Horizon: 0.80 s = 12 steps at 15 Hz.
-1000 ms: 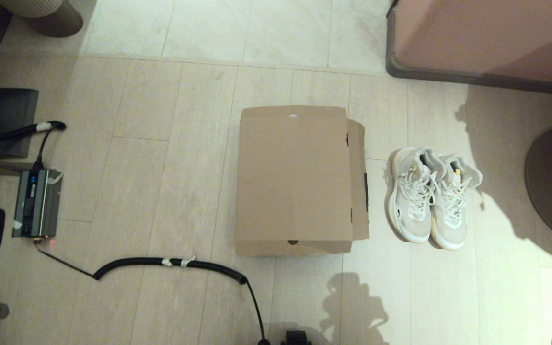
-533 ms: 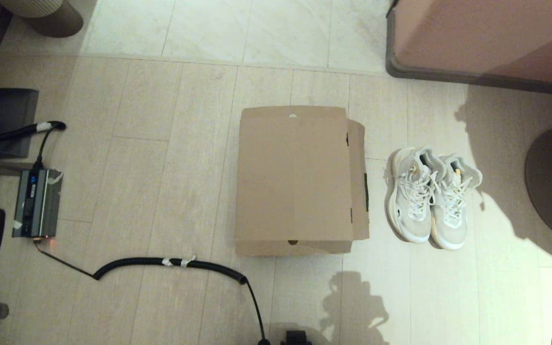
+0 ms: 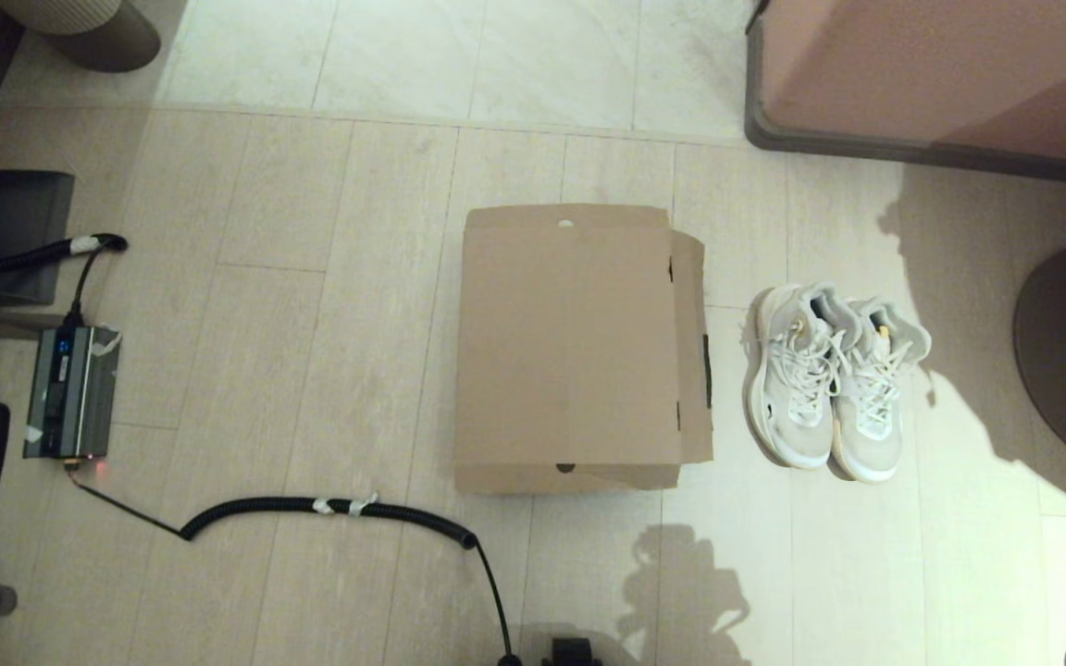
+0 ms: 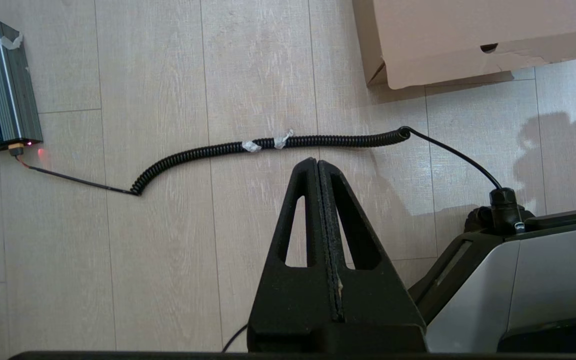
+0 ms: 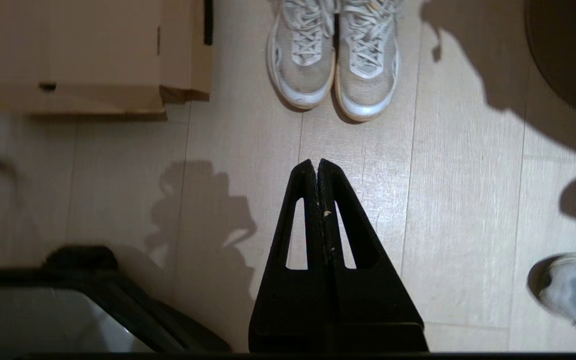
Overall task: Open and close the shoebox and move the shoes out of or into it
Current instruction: Open the shoe box
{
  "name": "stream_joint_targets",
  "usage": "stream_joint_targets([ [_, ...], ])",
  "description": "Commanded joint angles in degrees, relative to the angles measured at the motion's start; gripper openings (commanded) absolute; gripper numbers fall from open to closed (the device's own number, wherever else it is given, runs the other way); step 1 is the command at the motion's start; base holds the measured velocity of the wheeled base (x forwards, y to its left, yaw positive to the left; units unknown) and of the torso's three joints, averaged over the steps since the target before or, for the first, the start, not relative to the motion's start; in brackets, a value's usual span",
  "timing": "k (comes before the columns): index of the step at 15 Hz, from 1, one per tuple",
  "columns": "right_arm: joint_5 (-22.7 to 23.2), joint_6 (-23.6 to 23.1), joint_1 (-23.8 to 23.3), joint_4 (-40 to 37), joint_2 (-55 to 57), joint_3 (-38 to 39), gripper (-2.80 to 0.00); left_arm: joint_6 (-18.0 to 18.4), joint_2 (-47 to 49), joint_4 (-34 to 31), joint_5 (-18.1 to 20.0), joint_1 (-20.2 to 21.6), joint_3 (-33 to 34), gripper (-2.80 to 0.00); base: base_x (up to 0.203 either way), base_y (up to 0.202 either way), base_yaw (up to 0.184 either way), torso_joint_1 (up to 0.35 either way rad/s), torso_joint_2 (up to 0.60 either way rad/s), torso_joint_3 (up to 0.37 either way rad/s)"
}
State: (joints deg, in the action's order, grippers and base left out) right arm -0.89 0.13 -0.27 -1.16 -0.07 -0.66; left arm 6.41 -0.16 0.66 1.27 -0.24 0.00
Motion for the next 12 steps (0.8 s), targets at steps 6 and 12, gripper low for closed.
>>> stream_joint_targets([
  [6,1.04,-4.11,0.0,3.27,0.08,1.54,-2.8,-1.05,0.16,-0.04,-0.13,-0.02,0.44,-2.8,0.0,0.0,0.0,0.0,0.0,0.0],
  [12,0.81,-3.14,0.0,4.64,0.12,1.54,-2.8,-1.4,0.07,0.04,-0.21,-0.02,0.44,-2.8,0.0,0.0,0.0,0.0,0.0,0.0],
])
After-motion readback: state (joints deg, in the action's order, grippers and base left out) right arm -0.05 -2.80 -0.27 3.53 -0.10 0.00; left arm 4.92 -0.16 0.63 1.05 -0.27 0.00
